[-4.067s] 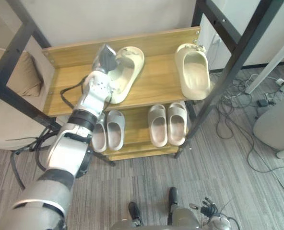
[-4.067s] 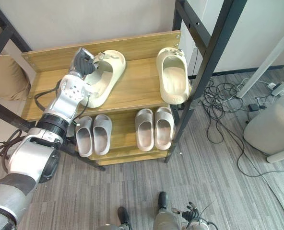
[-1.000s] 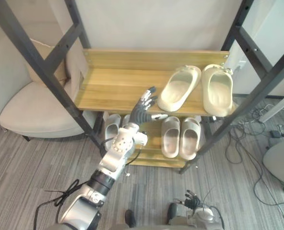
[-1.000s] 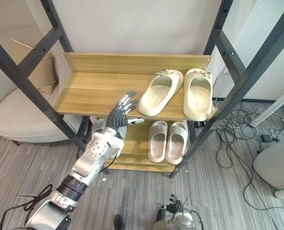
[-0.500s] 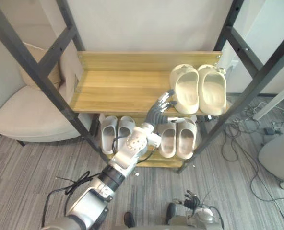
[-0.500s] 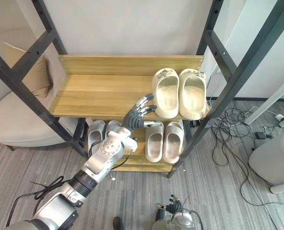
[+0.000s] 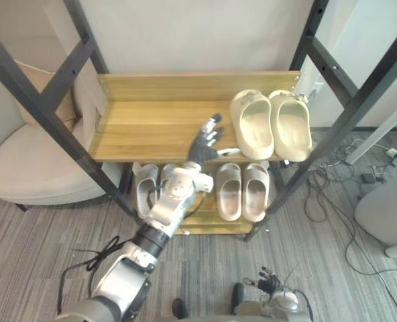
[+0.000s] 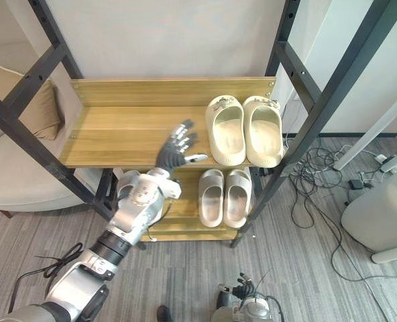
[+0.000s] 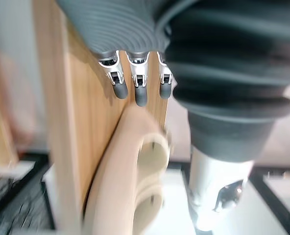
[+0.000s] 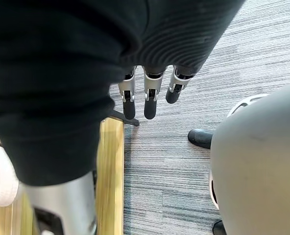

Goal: Organize the slippers on the shoe rack

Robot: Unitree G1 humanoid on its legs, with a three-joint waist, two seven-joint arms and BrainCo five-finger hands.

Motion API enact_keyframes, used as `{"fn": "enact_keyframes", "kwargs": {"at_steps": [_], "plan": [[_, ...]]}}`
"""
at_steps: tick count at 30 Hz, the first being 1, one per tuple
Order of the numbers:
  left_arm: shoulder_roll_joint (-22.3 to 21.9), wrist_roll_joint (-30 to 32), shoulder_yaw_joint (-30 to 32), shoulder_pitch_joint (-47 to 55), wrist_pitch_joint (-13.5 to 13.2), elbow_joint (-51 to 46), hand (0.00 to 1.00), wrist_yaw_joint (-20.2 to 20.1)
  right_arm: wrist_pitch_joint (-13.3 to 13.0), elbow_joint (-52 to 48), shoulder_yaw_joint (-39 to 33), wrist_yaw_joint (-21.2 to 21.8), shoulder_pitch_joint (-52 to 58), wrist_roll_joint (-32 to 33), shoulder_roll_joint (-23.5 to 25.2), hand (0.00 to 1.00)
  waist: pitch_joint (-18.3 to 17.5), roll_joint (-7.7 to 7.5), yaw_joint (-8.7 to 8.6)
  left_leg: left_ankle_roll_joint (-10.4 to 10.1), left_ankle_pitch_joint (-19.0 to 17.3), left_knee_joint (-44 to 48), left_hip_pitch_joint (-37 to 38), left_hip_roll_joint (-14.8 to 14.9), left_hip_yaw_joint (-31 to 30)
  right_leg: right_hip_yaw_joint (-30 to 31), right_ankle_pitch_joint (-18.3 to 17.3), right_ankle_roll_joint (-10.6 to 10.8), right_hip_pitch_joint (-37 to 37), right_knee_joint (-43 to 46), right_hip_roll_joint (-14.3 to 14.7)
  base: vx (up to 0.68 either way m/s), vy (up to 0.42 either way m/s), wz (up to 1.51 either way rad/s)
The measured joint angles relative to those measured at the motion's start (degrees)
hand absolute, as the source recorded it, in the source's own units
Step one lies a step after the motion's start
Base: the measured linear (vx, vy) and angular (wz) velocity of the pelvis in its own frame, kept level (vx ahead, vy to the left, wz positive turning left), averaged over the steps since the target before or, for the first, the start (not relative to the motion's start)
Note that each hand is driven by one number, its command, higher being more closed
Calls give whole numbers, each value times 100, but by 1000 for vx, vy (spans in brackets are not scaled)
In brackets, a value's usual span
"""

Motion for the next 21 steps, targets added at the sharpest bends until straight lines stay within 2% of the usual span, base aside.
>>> {"fn": "enact_keyframes", "kwargs": {"at_steps": [4, 7, 9, 13, 16, 21], "plan": [[423, 32, 574, 351, -7, -672, 0, 13, 29, 0, 4, 18, -6, -4, -6, 0, -1, -1, 43, 3, 2, 1, -4, -10, -77, -44, -7, 10, 35, 9, -6, -17, -10, 9], [545, 49, 695, 552, -13, -997, 0, 9, 60, 0, 23, 35, -9, -5, -6, 0, -5, -8, 88, 12, 9, 2, 10, -22, -179, -153, -18, 25, 108, 12, -21, -14, -5, 20], [626, 122, 696, 751, -19, -1396, 0, -2, 60, 0, 85, 79, -51, -5, 9, 0, -19, -29, 195, 22, 16, 2, -1, -33, -215, -181, -18, 24, 112, 20, -30, -19, -3, 8], [585, 82, 664, 1269, -134, -2311, 0, -59, 59, 23, 166, 138, -126, -6, 27, 0, -24, -30, 298, 36, 26, 11, -14, -51, -263, -193, -18, 24, 132, 40, -59, -20, 1, 7], [365, -119, 386, 1855, -268, -3257, 0, -289, 64, 248, 187, 140, -171, -8, 40, 0, -47, -35, 367, 37, 23, 76, -16, -67, -421, -204, -40, 46, 255, 41, -91, -23, 4, 25], [147, -329, -45, 2942, -368, -3574, 0, -709, 71, 325, 267, 147, -169, -73, 65, 0, -161, -19, 529, 32, 20, 101, -3, -62, -468, -210, -92, 77, 298, 41, -83, -34, -7, 6]]}}
